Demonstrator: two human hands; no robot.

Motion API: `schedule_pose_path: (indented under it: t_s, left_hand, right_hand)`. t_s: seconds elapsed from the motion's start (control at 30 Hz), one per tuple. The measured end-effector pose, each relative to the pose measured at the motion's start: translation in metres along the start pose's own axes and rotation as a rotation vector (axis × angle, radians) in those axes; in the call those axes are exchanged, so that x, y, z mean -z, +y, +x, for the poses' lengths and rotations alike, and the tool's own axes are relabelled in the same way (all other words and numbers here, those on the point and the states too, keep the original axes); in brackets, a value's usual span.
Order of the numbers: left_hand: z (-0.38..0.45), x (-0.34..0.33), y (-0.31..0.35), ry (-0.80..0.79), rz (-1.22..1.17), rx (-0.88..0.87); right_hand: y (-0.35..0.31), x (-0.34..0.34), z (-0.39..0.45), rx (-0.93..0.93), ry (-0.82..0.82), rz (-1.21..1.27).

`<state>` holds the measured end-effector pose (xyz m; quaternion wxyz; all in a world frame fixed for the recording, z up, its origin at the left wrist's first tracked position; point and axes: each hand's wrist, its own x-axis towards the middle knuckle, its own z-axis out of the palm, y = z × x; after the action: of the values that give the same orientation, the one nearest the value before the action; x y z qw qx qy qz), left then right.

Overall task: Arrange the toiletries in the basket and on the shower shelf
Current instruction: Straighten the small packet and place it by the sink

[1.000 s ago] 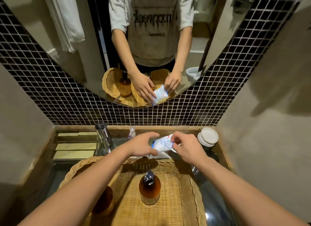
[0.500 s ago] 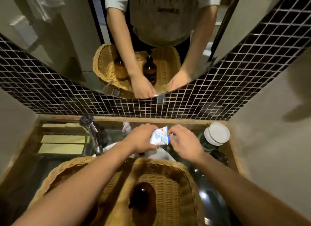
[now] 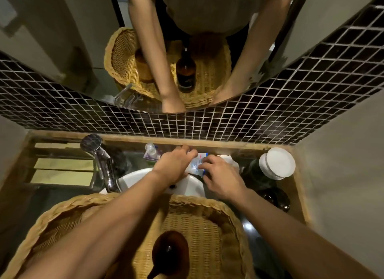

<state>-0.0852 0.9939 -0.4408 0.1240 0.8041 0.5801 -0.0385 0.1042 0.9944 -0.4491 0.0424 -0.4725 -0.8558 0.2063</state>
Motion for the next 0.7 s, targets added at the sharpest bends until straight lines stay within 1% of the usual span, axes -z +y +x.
schedule_pose_path:
  t_s: [0.1, 0.17, 0.23, 0.37, 0.43, 0.57, 0.6, 0.7]
  left_hand:
    - [-0.001, -0.005, 0.000, -0.029, -0.174, 0.014]
    - [0.000, -0.006, 0.002, -0.074, -0.226, 0.023]
    - [0.001, -0.008, 0.004, -0.110, -0.186, 0.016]
    - [0.001, -0.012, -0.001, -0.186, 0.049, -0.054]
    - [0.001, -0.013, -0.003, -0.218, 0.117, -0.086]
    - [0.002, -0.014, -0.002, -0.168, 0.113, -0.151]
    - [0.002, -0.014, -0.001, -0.175, 0.103, -0.166]
    - [0.001, -0.015, 0.002, -0.258, 0.124, -0.194]
  right_hand:
    - [0.001, -0.010, 0.004, -0.022, -0.013, 0.031]
    - [-0.001, -0.016, 0.007, -0.022, -0.041, 0.064]
    - [-0.002, -0.020, 0.009, -0.020, -0.085, 0.082]
    - [-0.003, -0.019, 0.012, -0.074, -0.164, 0.101]
    - [-0.001, -0.017, 0.013, -0.104, -0.182, 0.086]
    - [0.003, -0.014, 0.015, -0.109, -0.239, 0.059]
    - [0.002, -0.014, 0.016, -0.100, -0.254, 0.061]
    - [-0.001, -0.013, 0.020, -0.080, -0.286, 0.052]
